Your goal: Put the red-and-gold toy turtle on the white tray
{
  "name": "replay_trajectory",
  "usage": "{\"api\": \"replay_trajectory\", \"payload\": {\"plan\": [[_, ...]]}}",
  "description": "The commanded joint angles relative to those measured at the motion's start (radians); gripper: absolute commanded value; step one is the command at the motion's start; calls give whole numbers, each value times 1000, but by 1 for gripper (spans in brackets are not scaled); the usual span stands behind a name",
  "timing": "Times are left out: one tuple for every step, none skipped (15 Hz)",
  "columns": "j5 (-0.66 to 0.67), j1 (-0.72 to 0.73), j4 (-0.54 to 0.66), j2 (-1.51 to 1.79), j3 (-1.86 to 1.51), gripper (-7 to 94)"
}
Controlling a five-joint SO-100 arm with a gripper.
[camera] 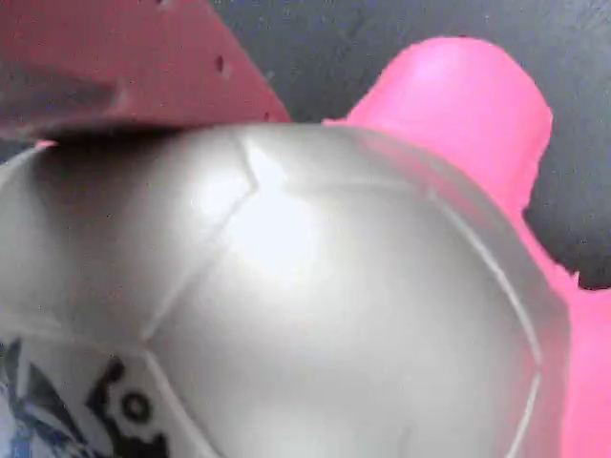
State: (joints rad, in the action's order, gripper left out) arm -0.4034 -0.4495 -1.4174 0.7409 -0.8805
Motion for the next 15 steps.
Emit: {"api": "replay_trajectory", "payload": {"plan": [[5,-14,5,103,-25,1],[11,-18,15,129,-46,0],[23,-25,17,167,-64,0],[37,-32,9,233,-80,0],[57,-34,-9,310,-89,0],[77,-29,-26,400,-100,0],[100,-12,-28,515,-138,0],[129,15,-31,634,-184,0],[158,57,-46,741,-222,0],[181,110,-63,842,-262,0],[199,183,-103,919,-276,0],[195,261,-141,971,-276,0],[178,345,-173,1009,-276,0],[149,434,-196,1031,-273,0],[115,515,-201,1037,-273,0]]}}
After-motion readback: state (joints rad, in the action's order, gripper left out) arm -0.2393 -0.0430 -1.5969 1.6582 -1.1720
